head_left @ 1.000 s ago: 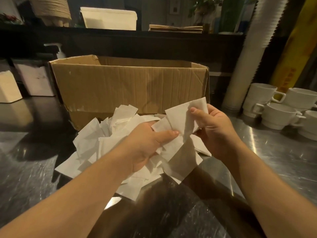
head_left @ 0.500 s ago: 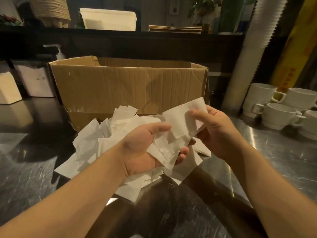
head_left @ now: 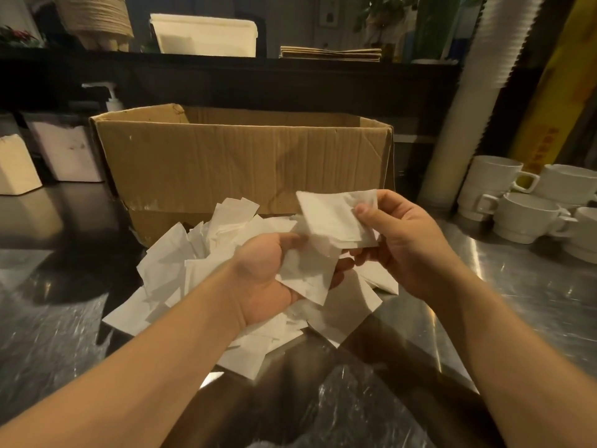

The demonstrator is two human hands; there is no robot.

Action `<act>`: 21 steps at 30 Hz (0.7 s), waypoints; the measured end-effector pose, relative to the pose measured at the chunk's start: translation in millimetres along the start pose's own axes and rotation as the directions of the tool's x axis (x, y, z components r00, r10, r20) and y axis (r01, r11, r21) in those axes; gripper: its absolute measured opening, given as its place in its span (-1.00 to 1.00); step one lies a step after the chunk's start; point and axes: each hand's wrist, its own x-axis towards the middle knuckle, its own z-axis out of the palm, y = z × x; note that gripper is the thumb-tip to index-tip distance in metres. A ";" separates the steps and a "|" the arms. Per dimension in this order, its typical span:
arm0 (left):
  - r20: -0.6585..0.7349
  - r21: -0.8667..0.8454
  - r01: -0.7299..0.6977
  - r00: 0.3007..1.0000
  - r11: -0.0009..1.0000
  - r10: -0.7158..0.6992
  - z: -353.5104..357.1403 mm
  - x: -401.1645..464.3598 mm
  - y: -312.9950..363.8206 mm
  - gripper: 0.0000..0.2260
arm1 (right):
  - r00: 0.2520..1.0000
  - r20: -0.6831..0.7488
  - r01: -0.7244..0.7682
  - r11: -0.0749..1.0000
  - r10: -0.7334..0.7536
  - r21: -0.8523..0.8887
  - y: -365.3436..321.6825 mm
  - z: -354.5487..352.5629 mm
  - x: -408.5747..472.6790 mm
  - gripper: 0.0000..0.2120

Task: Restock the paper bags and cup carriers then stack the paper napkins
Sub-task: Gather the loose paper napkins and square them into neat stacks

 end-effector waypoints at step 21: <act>-0.036 0.009 -0.006 0.999 1.000 0.007 0.6 -10.7 10.2 -0.59 | 0.857 -0.515 -0.140 0.954 -0.017 -0.264 18.9 -9.5 20.4 -0.89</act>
